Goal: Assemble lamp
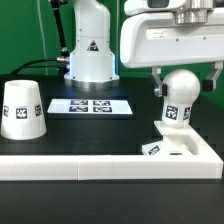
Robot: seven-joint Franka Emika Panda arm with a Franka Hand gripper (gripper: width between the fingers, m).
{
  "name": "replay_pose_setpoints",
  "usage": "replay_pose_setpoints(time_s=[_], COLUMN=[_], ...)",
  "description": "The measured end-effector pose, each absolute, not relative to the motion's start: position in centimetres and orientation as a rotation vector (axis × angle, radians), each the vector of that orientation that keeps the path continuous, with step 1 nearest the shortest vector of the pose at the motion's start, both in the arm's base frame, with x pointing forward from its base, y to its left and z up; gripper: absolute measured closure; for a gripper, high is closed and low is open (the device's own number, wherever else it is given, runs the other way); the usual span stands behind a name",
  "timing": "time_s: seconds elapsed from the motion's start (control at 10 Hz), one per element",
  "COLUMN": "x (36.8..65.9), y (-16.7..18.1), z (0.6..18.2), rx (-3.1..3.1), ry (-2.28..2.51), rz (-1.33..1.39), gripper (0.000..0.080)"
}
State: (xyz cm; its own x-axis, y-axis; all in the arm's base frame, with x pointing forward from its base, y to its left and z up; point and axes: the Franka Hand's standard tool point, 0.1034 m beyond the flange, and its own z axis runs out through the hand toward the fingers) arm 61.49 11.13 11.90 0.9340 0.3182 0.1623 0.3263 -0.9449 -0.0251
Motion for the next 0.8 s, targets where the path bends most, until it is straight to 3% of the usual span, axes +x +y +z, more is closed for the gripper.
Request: replay_pose_setpoints(time_s=[0.8], x=[61.2], y=[11.27], z=[11.61], rx=[-2.732], ry=[-1.666], rz=[-0.194], gripper=[0.0101])
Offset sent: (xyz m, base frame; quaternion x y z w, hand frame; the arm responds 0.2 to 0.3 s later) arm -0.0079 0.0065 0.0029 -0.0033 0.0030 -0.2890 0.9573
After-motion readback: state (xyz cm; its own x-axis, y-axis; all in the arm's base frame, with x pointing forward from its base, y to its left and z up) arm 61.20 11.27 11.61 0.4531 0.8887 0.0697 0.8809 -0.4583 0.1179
